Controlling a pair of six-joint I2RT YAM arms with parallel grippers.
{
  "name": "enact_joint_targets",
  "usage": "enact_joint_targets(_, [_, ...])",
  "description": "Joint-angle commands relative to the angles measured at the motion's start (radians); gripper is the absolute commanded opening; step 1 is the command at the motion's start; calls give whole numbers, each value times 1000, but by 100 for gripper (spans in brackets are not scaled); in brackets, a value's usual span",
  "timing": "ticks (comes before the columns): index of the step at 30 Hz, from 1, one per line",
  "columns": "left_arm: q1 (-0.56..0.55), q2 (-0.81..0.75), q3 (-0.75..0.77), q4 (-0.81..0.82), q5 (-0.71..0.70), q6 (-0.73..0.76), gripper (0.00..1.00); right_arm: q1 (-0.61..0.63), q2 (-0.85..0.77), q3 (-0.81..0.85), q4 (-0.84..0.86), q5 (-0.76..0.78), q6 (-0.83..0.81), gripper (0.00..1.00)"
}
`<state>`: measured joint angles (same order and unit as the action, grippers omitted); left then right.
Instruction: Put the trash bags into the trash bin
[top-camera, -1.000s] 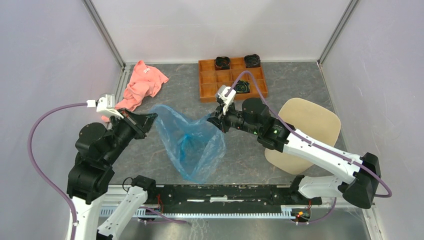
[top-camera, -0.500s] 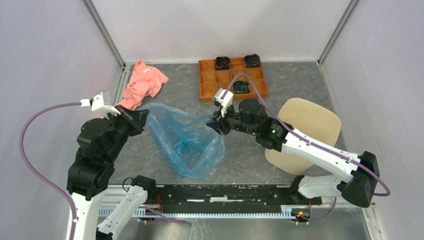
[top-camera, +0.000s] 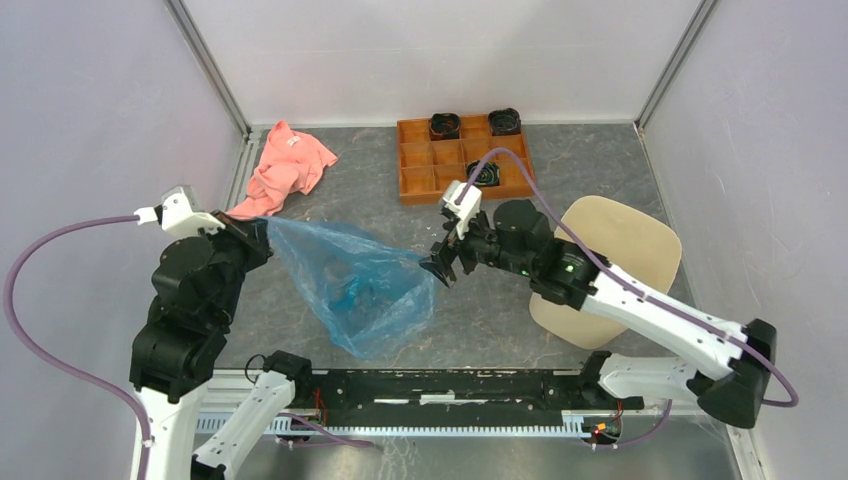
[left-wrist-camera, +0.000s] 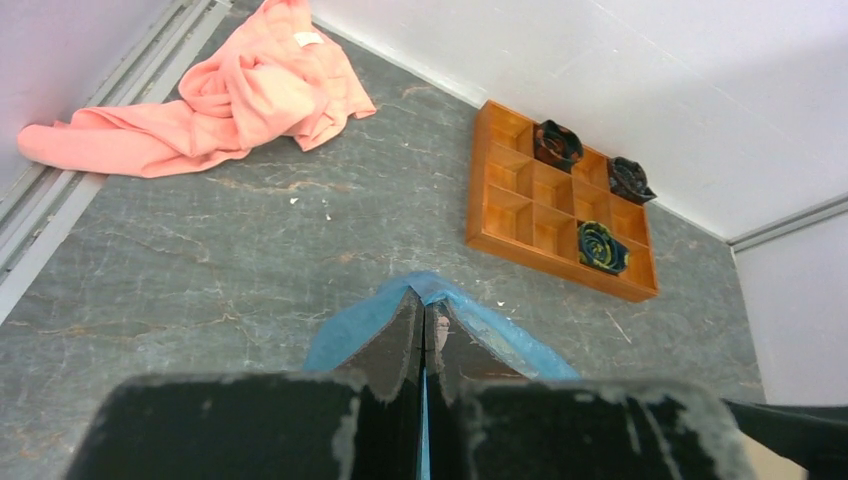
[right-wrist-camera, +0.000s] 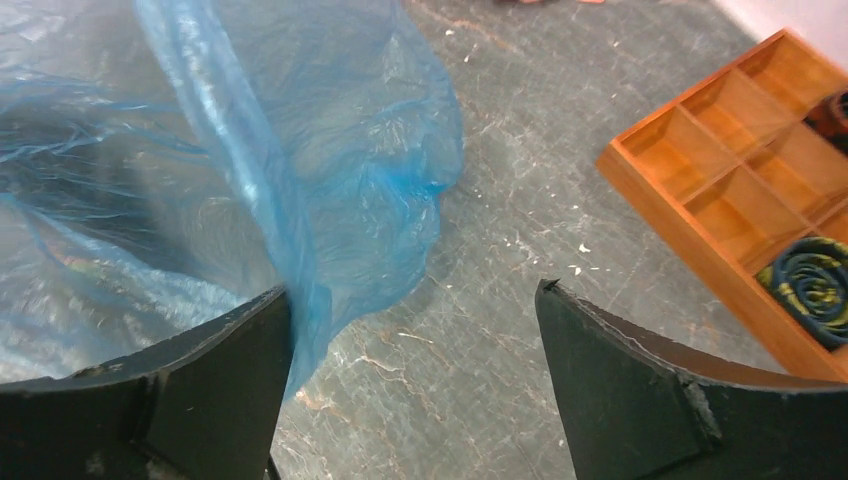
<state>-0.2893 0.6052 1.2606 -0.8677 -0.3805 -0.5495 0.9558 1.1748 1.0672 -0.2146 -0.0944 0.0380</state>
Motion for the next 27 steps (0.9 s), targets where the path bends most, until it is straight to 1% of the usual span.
enact_joint_targets(1, [-1,22,-19,11,-37,65,2,6,-128,29,-44,25,-30,96])
enact_joint_targets(5, [-1,27,-29,22,-14,64,2,6,-229,16,-113,34,-30,98])
enact_joint_targets(8, [-1,31,-42,32,16,56,2,6,-305,18,-179,87,-29,98])
enact_joint_targets(13, [-1,41,-64,49,69,48,2,6,-402,27,-342,327,-56,98])
enact_joint_targets(18, [-1,68,-69,59,117,69,2,6,-470,62,-506,513,-40,98])
enact_joint_targets(22, [1,86,-99,101,180,80,2,6,-505,105,-626,579,-39,98])
enact_joint_targets(27, [-1,101,-123,140,215,73,2,6,-518,121,-712,591,-3,98])
